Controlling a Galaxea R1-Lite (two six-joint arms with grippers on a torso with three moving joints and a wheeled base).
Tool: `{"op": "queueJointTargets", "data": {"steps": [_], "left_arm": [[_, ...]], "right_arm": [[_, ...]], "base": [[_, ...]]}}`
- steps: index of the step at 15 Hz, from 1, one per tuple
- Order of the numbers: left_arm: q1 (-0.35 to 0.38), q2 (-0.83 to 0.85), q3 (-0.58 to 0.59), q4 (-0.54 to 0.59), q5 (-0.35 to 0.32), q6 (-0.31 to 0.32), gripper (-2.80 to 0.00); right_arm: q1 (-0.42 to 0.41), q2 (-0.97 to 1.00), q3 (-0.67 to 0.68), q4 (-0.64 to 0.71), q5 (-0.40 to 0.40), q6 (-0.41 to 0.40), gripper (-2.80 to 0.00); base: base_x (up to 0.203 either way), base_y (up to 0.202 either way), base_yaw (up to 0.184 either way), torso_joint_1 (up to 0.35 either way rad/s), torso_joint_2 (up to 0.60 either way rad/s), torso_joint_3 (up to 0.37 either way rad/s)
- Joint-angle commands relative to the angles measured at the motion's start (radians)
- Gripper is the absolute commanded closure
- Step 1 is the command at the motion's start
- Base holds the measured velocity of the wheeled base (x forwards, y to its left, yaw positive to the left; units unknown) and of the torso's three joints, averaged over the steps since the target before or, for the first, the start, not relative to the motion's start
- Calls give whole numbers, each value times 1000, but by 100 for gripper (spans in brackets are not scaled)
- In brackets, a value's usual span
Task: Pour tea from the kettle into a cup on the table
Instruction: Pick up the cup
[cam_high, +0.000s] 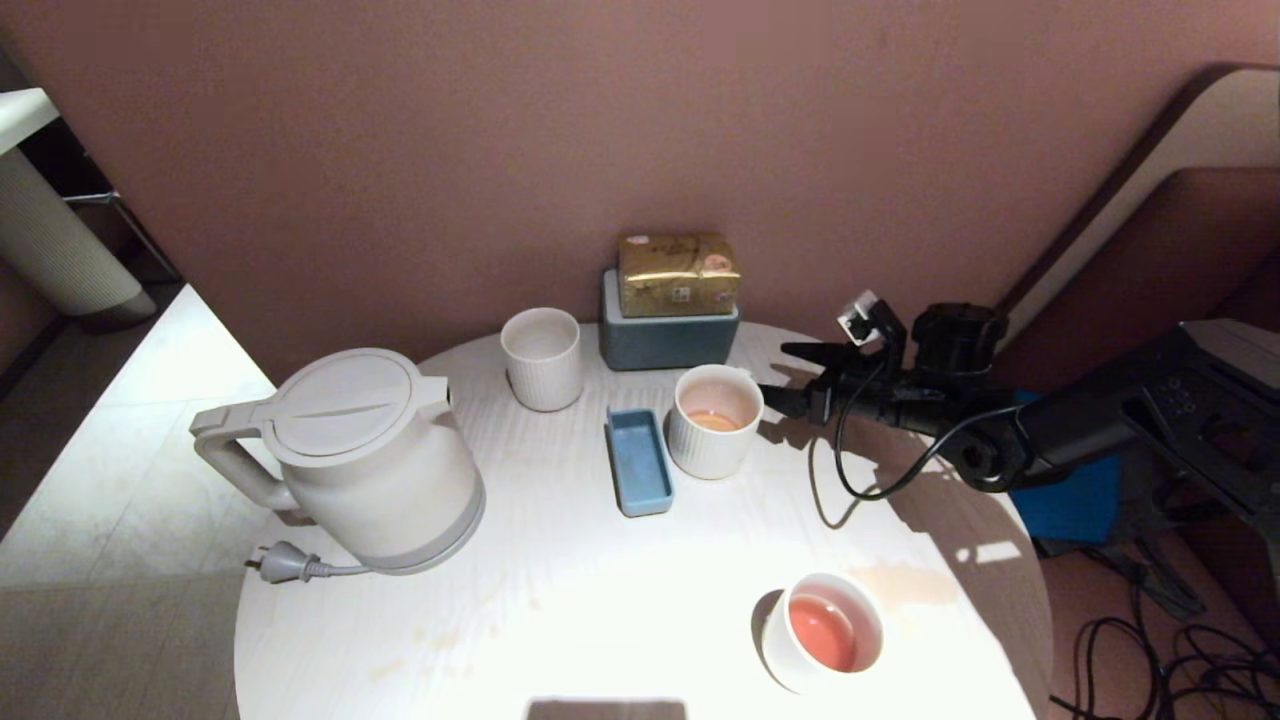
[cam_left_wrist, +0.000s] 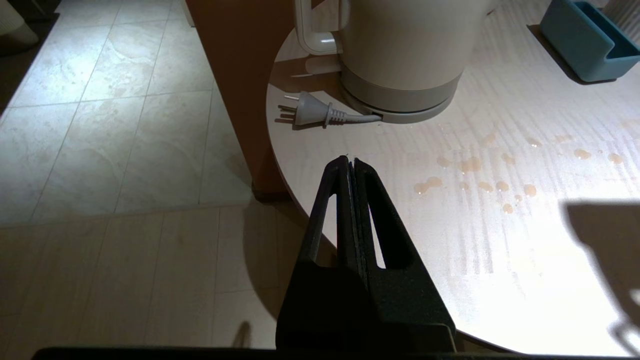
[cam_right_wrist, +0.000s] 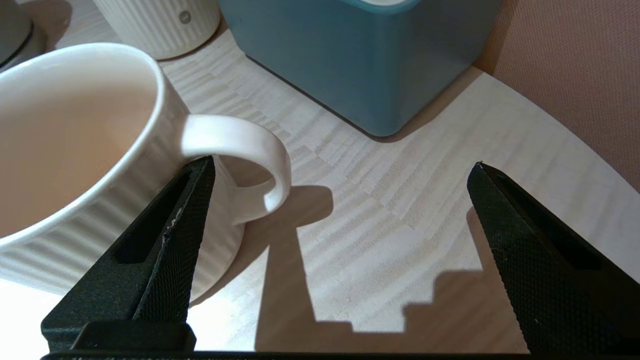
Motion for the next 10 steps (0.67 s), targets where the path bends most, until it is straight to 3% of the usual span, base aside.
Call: {"op": "queueJointTargets", "data": {"steps": [1,10], "left_arm": [[0,0,0,0,0,0,0],[0,0,0,0,0,0,0]], "right_arm": [[3,38,-39,-4,4,-2,-280],[41,136,-189,0,-51,2,-280]], "base": [[0,0,0,0,0,0],[0,0,0,0,0,0]]}}
